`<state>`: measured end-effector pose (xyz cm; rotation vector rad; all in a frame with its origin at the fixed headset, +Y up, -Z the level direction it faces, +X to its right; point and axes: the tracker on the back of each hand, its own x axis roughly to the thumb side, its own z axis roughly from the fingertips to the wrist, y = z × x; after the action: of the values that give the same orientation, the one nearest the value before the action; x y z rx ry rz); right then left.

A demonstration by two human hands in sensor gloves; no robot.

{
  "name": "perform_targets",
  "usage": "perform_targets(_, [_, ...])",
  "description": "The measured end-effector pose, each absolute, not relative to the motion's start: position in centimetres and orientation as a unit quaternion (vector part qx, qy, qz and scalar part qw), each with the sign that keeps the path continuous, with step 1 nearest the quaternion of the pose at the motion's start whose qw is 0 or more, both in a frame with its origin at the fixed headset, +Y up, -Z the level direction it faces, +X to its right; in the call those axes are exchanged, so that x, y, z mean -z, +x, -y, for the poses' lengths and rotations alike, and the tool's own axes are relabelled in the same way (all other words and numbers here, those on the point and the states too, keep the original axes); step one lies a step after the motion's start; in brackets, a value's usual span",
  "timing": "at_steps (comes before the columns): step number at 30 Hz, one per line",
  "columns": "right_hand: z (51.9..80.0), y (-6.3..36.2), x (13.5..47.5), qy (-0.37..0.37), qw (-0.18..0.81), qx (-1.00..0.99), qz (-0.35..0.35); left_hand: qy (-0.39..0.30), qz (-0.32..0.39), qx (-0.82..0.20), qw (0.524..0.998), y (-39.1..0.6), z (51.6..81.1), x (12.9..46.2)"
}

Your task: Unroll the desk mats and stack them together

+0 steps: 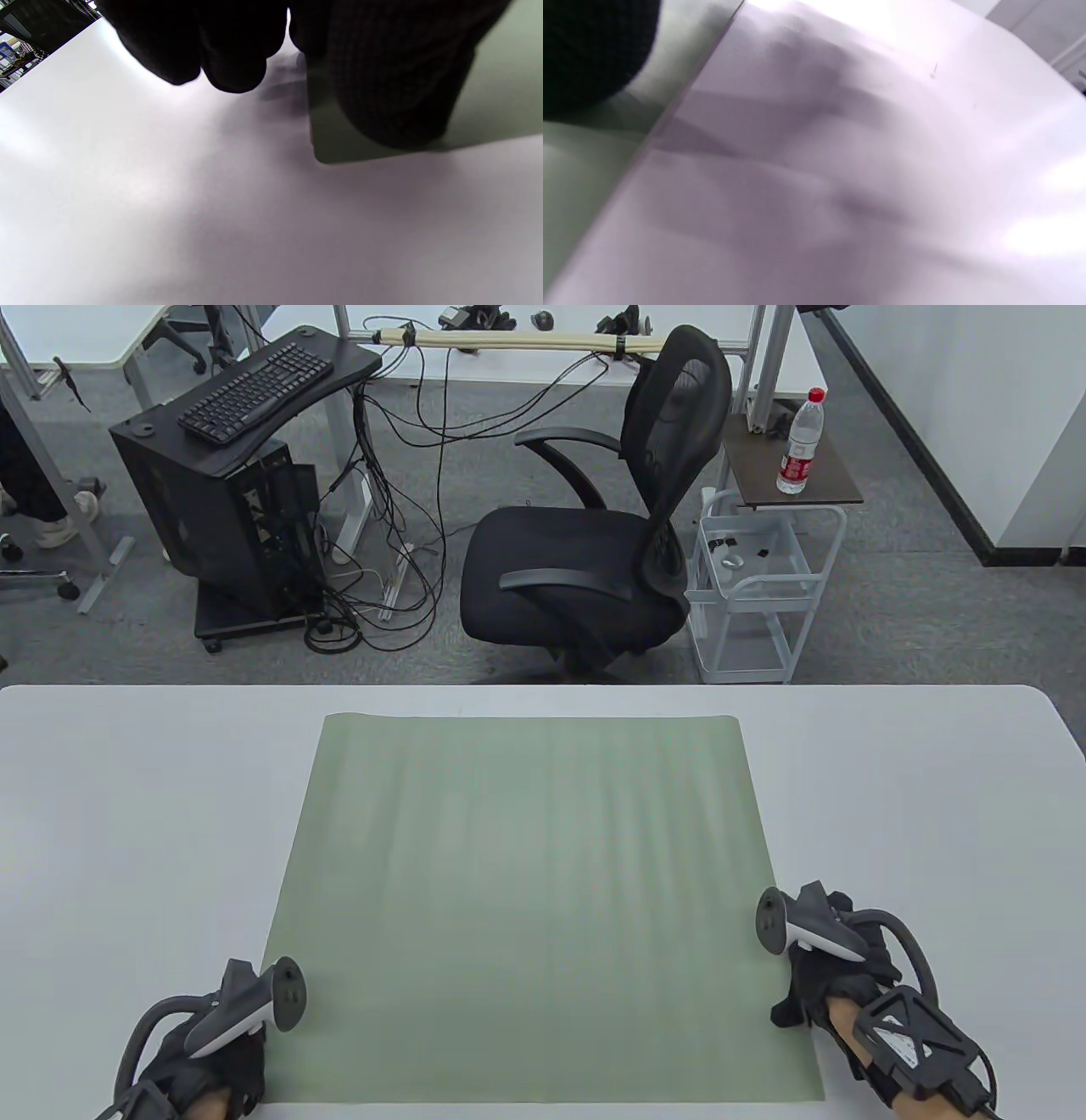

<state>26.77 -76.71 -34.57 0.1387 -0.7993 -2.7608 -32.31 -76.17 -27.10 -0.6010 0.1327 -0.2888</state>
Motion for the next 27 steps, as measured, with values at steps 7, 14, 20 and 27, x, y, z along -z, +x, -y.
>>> perform_targets(7, [76.1,27.0,35.2,0.056,0.291,0.913,0.28,-0.3,-0.069,0.11,0.945,-33.0,75.8,27.6])
perform_targets(14, [75.1,24.9,35.3,0.038,0.25,0.934,0.253,-0.248,-0.089,0.055,0.963,-32.4,72.8,30.2])
perform_targets(20, [72.1,21.6,35.3,0.033,0.123,0.975,0.184,-0.147,-0.038,-0.067,0.986,-25.6,70.0,32.3])
perform_targets(27, [72.3,16.7,32.8,0.009,-0.048,0.994,0.1,-0.104,0.024,-0.055,0.993,-16.9,72.1,33.5])
